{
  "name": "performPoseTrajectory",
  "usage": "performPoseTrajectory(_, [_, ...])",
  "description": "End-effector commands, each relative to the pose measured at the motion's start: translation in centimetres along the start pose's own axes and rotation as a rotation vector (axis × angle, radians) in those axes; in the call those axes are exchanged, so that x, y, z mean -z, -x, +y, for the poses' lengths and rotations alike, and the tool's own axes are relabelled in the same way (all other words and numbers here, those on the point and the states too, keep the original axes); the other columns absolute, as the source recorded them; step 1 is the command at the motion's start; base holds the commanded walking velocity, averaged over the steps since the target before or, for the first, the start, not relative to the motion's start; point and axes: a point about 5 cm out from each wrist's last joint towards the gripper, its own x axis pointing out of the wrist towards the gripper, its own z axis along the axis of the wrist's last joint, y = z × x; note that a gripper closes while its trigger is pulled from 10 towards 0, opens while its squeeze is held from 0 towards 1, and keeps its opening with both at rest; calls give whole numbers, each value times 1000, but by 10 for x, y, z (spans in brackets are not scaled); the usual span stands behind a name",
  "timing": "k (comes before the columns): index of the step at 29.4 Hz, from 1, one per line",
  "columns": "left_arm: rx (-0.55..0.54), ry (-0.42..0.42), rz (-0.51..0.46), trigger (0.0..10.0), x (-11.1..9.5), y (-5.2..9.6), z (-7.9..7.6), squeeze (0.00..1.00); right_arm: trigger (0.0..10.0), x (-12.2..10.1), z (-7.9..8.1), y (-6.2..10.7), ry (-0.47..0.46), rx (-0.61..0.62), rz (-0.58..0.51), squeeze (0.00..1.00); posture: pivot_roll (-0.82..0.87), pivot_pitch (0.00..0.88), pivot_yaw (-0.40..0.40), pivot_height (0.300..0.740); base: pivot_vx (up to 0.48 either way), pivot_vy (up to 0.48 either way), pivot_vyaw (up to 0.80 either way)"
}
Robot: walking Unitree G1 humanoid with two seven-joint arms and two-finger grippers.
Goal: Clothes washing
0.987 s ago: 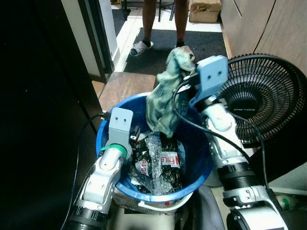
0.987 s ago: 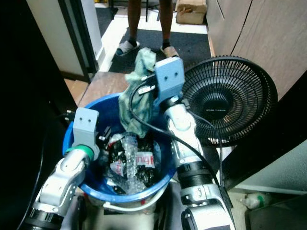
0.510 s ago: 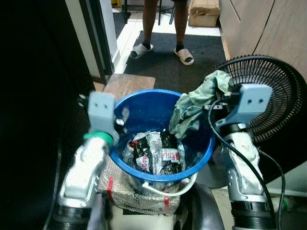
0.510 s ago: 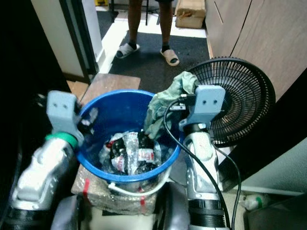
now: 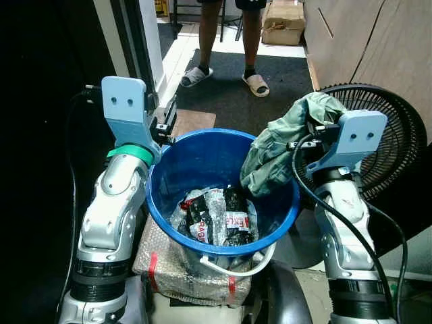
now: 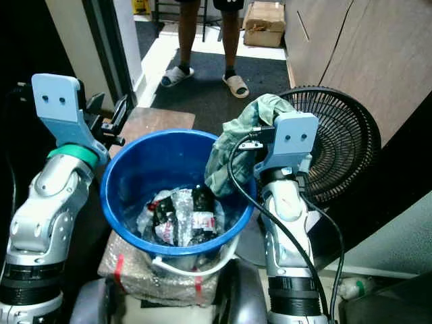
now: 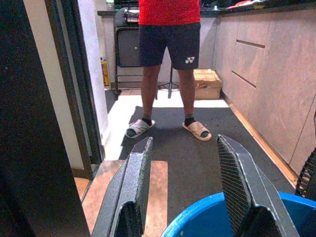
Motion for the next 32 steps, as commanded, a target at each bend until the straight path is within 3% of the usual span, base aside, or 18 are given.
performPoseTrajectory(1, [0, 6, 12, 10000, 1, 3, 0, 0, 10000, 0, 0, 3, -5, 4, 9, 0, 82, 69, 19, 541, 0, 0, 0])
performPoseTrajectory(32, [3, 19, 48, 10000, 5, 4, -3, 0, 10000, 3, 2, 5, -3, -5, 29, 0, 80, 69, 17, 621, 0, 0, 0])
